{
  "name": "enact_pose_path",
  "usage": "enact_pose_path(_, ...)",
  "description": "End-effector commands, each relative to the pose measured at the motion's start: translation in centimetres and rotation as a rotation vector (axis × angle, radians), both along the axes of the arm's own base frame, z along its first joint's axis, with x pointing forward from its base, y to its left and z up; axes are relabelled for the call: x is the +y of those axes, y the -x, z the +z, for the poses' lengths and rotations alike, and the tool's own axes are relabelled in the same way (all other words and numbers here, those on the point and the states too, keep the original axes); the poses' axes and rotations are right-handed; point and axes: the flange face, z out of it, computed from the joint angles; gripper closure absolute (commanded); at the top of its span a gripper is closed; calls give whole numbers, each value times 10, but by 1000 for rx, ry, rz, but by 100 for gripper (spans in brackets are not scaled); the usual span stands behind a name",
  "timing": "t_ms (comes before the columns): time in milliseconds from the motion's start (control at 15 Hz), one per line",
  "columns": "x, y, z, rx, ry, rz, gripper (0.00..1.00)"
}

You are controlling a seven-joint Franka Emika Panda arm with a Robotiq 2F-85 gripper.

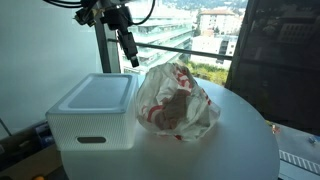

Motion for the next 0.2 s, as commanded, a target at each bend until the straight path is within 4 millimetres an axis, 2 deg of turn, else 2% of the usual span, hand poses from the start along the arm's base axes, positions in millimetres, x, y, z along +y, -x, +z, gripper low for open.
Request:
enact_pose_path(0, -6, 38, 7, -5, -34, -50, 0)
enact_pose_path(133, -7, 46, 3, -10, -32, -37, 0)
